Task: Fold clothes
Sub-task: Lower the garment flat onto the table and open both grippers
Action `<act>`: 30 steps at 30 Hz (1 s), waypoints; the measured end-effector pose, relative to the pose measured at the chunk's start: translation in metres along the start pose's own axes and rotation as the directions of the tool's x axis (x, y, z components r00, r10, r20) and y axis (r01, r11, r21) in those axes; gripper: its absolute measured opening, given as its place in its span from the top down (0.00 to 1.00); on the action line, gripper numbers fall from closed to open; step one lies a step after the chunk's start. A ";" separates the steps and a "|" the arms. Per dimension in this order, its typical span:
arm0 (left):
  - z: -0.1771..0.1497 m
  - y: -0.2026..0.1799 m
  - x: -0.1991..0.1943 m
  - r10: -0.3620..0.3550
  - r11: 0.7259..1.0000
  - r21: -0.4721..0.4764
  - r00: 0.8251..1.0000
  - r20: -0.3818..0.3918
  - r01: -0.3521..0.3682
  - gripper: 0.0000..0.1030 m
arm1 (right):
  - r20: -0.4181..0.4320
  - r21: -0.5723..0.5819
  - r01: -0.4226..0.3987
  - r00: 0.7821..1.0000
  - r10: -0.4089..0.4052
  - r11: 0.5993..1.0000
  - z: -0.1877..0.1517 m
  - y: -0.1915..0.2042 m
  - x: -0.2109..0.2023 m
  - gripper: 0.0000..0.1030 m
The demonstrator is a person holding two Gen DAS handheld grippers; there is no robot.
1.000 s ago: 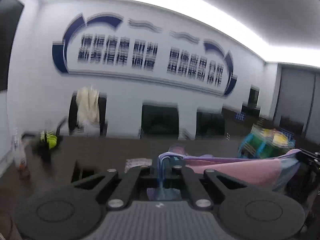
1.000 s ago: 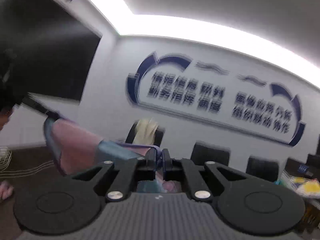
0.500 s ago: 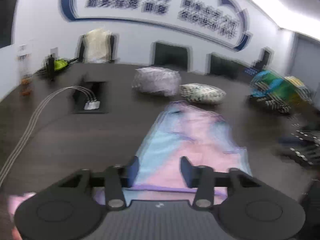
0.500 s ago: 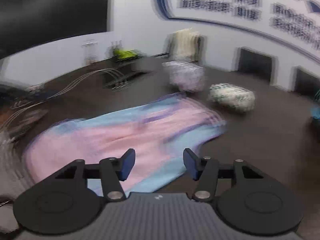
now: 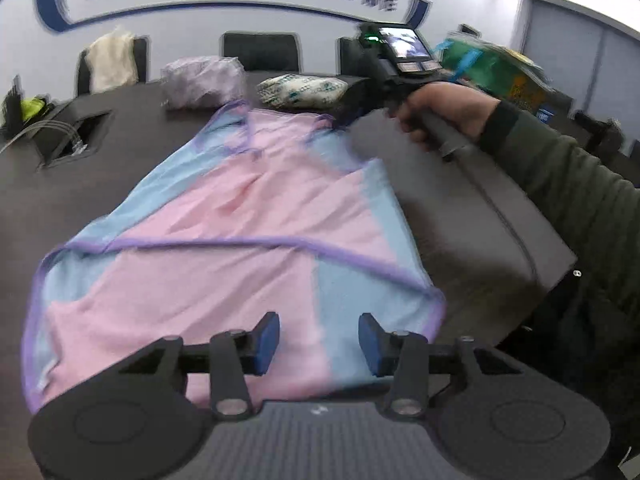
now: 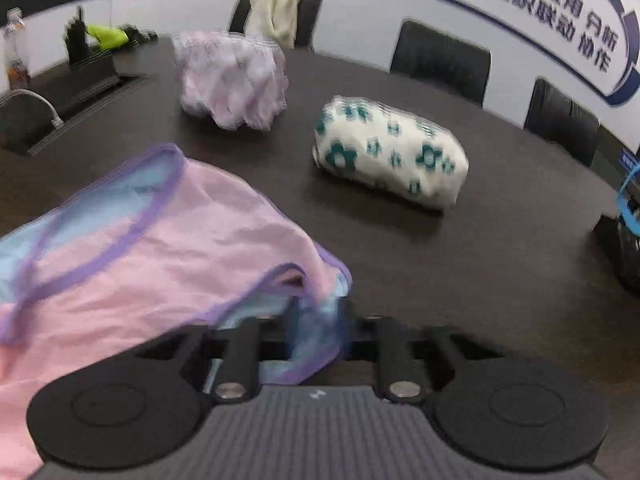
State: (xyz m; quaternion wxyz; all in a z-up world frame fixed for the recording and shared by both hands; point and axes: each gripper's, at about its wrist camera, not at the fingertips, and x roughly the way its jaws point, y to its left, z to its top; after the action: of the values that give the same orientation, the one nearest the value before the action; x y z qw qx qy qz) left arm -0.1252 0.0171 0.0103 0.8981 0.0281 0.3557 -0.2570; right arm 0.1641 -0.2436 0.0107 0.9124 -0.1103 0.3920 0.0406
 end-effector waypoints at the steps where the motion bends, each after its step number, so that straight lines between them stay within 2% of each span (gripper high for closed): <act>1: 0.000 0.004 -0.002 -0.001 1.000 -0.013 1.000 0.005 0.001 0.63 | -0.001 0.013 0.002 1.000 -0.002 1.000 -0.001 -0.003 0.003 0.96; 4: 0.000 0.016 -0.004 -0.007 0.999 -0.045 1.000 0.013 0.008 0.63 | -0.014 0.022 0.036 0.999 -0.036 0.999 -0.002 -0.010 0.004 0.98; 6: 0.004 0.022 -0.003 0.017 0.998 -0.053 1.000 0.016 -0.016 0.63 | -0.022 -0.008 0.126 0.992 -0.126 0.992 -0.007 -0.013 0.006 0.99; 8: 0.007 0.026 -0.007 0.036 0.998 -0.060 0.999 0.020 -0.034 0.66 | -0.035 -0.010 0.252 0.967 -0.252 0.968 -0.013 -0.023 0.005 0.99; 11: 0.007 0.031 -0.015 0.012 0.999 -0.044 0.999 0.046 -0.010 0.63 | -0.077 0.116 0.358 0.933 -0.351 0.927 -0.028 -0.068 -0.002 0.98; 13: 0.003 0.035 -0.019 -0.008 0.999 -0.035 0.998 0.055 0.010 0.62 | -0.114 0.203 0.441 0.898 -0.426 0.874 -0.042 -0.101 -0.014 0.98; 14: 0.001 0.037 -0.019 -0.017 0.999 -0.035 0.998 0.054 0.019 0.62 | -0.128 0.230 0.467 0.884 -0.449 0.854 -0.050 -0.113 -0.022 0.97; 16: -0.002 0.041 -0.017 -0.030 0.999 -0.039 0.998 0.048 0.032 0.62 | -0.085 0.254 0.471 0.881 -0.466 0.845 -0.062 -0.118 -0.049 0.95; 19: 0.002 0.042 -0.011 -0.040 0.998 -0.047 0.998 0.045 0.042 0.63 | 0.072 0.205 0.386 0.910 -0.408 0.899 -0.077 -0.091 -0.102 0.87; 20: 0.005 0.040 -0.008 -0.044 0.998 -0.040 0.998 0.047 0.046 0.63 | 0.119 0.180 0.348 0.921 -0.371 0.920 -0.082 -0.080 -0.119 0.81; 22: 0.010 0.033 0.000 -0.047 0.999 -0.012 0.998 0.041 0.048 0.63 | 0.171 0.094 0.197 0.963 -0.210 0.976 -0.093 -0.048 -0.141 0.78; 23: 0.011 0.031 0.005 -0.037 0.999 -0.001 0.999 0.030 0.037 0.63 | 0.186 0.046 0.112 0.975 -0.119 0.993 -0.100 -0.032 -0.151 0.77; 25: 0.012 0.028 0.009 -0.012 1.000 0.010 1.000 0.026 0.012 0.64 | 0.185 -0.049 -0.006 0.983 0.015 0.999 -0.114 -0.001 -0.163 0.77; 27: 0.011 0.029 0.008 0.000 1.000 0.013 1.000 0.023 0.000 0.66 | 0.169 -0.106 -0.054 0.983 0.071 0.993 -0.127 0.023 -0.168 0.77; 29: 0.011 0.035 0.007 0.029 1.000 -0.002 0.999 0.016 -0.029 0.83 | 0.141 -0.109 -0.087 0.985 0.102 0.990 -0.135 0.032 -0.164 0.77; 30: 0.011 0.040 0.006 0.041 0.999 -0.013 0.999 0.014 -0.041 0.89 | 0.131 -0.095 -0.101 0.985 0.113 0.990 -0.137 0.031 -0.162 0.77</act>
State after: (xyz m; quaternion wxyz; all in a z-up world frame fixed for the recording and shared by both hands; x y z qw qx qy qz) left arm -0.0955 0.0462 0.0094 0.9059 0.0279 0.3503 -0.2365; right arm -0.0493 -0.2430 0.0310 0.9277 -0.1262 0.3322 0.1142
